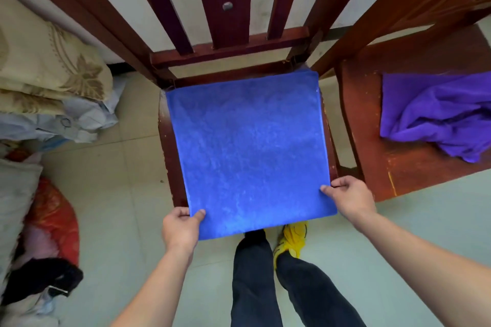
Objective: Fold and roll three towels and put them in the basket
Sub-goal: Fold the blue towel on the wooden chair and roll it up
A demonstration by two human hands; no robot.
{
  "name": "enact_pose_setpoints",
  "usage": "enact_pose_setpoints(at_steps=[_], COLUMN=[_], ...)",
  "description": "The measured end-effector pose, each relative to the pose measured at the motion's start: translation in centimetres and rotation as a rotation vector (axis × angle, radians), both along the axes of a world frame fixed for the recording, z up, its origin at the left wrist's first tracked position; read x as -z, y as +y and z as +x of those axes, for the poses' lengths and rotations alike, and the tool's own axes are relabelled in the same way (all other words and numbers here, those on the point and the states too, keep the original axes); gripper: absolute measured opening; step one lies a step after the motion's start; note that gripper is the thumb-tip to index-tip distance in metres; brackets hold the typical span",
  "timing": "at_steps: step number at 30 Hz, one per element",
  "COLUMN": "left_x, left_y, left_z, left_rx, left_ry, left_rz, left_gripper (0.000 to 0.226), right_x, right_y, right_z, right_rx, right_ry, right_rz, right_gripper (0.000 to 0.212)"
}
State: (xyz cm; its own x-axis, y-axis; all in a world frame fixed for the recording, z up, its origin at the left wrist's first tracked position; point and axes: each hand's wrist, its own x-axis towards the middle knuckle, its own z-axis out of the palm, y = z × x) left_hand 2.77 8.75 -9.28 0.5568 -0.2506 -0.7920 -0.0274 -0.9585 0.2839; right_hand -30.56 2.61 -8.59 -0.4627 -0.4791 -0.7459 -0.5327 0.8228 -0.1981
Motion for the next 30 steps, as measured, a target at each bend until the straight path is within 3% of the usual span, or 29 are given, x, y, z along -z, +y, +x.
enact_pose_setpoints(at_steps=[6,9,11,14,20,25,30], left_x=[0.1,0.4,0.6,1.1,-1.1,-4.3,-7.3], left_y=[4.6,5.0,5.4,6.5,7.4,9.7,11.4], left_z=[-0.5,-0.6,-0.5,0.3,0.5,-0.8,-1.7], left_rx=[0.165,0.281,0.301,0.185,-0.233,-0.51,-0.553], left_ry=[-0.023,-0.115,-0.172,-0.087,0.196,0.331,0.344], left_rz=[-0.071,-0.04,0.017,0.059,-0.064,-0.095,-0.105], left_gripper=[0.034,0.043,0.049,0.048,0.014,0.02,0.02], right_x=[0.4,0.3,0.2,0.4,-0.4,-3.8,-7.1], right_y=[4.3,5.0,5.4,5.7,6.2,7.3,7.9], right_z=[-1.4,-1.7,-2.0,-3.0,-5.4,-5.7,-6.1], right_rx=[0.017,0.047,0.073,0.148,0.361,0.418,0.468], right_ry=[-0.142,-0.265,-0.324,-0.396,-0.481,-0.5,-0.506], right_rz=[-0.013,0.054,0.138,0.214,0.108,0.072,0.014], right_gripper=[0.023,0.037,0.03,0.018,0.01,0.011,0.021])
